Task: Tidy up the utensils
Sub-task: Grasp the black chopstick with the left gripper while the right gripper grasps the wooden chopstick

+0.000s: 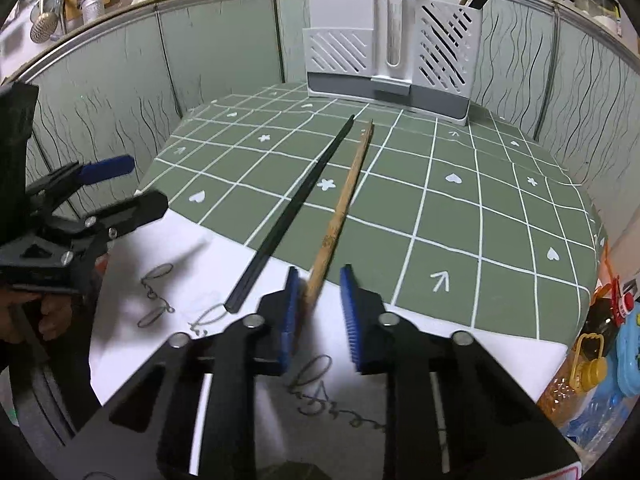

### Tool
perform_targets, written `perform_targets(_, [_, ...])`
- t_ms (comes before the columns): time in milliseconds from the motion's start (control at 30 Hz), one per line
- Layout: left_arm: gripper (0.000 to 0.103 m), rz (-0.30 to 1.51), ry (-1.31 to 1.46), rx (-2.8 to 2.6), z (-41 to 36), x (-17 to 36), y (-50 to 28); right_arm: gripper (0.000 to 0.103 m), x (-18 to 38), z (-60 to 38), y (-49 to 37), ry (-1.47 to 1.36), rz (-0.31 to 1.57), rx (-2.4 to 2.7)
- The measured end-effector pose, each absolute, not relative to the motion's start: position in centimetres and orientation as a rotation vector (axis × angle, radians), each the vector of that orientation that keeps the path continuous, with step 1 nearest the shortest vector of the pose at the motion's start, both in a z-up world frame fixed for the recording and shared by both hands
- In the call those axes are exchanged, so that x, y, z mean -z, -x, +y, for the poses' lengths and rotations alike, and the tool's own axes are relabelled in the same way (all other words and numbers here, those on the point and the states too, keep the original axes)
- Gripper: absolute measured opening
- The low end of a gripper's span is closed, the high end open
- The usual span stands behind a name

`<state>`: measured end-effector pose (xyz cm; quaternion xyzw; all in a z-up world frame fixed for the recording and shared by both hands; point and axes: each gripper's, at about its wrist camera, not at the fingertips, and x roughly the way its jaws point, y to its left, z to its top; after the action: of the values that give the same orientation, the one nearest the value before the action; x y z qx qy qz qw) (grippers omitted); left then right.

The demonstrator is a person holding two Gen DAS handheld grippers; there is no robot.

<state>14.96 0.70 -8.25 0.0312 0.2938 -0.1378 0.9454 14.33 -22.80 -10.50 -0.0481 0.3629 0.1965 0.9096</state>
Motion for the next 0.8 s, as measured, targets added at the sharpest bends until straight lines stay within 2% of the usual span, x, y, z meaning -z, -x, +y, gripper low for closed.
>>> perform_targets(100, [0.098, 0.602, -0.065, 0.284, 0.6, 8.4, -14.8, 0.010, 10.6, -22.9, -14.5, 0.073, 0.751, -0.388])
perform_targets(267, [0.098, 0.610, -0.062, 0.296, -0.1, 8.6, -14.6, 0.007, 10.9, -23.8, -15.3, 0.001, 0.763, -0.319])
perform_targets(600, [0.098, 0.626, -0.097, 0.293, -4.2, 8.9, -14.7, 0.006, 10.7, -25.7, -16.1, 0.016, 0.767, -0.256])
perform_targets(633, [0.096, 0.622, -0.104, 0.287, -4.6, 8.9, -14.8, 0.006, 10.7, -25.9, -16.2, 0.029, 0.766, -0.256])
perform_targets(767, [0.072, 0.656, -0.122, 0.262, -6.6, 9.6, -15.6, 0.007, 10.7, -26.8, -16.4, 0.035, 0.762, -0.245])
perform_targets(800, [0.070, 0.671, -0.118, 0.253, -6.9, 9.8, -15.9, 0.007, 10.7, -26.9, -16.4, 0.034, 0.762, -0.241])
